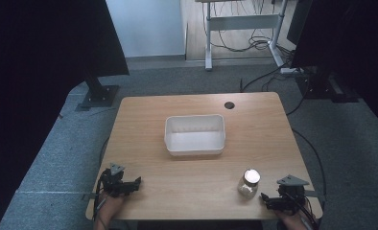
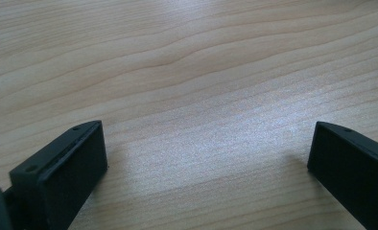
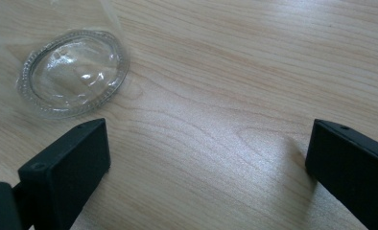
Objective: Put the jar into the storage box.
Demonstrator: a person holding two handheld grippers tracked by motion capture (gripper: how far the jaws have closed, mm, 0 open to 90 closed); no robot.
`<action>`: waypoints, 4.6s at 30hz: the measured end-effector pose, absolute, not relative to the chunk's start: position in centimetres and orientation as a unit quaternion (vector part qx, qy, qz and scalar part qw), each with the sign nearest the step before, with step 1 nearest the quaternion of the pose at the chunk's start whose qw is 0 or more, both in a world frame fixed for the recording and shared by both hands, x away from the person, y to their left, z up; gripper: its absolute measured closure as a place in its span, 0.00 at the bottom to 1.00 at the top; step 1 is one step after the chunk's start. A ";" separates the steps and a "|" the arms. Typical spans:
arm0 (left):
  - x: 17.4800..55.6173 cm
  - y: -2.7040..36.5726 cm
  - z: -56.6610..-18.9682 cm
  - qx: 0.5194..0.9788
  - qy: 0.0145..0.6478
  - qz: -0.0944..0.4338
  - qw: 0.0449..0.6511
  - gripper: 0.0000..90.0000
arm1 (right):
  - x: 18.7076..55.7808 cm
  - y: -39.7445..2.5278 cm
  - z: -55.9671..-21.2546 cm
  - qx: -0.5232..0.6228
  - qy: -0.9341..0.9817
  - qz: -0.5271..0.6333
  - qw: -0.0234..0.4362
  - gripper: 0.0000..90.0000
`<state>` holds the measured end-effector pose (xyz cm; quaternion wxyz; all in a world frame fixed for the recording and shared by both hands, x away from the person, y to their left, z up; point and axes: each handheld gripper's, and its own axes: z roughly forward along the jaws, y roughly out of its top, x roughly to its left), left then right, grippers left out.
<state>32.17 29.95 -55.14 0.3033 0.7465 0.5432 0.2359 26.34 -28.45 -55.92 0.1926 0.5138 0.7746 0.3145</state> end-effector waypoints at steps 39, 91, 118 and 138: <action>32.2 29.9 -55.1 0.747 0.543 0.236 0.303 0.00 | 25.1 -27.3 -53.7 0.487 0.759 0.366 0.230 0.07; 32.2 29.9 -55.1 0.746 0.544 0.236 0.303 0.00 | 25.3 -23.7 -50.5 0.422 0.744 0.469 0.220 0.22; 32.2 29.9 -55.1 0.746 0.544 0.236 0.303 0.00 | 26.2 -22.8 -49.8 0.407 0.752 0.471 0.217 0.43; 32.2 29.9 -55.1 0.746 0.544 0.236 0.303 0.00 | 27.4 -21.4 -48.3 0.383 0.760 0.479 0.215 0.43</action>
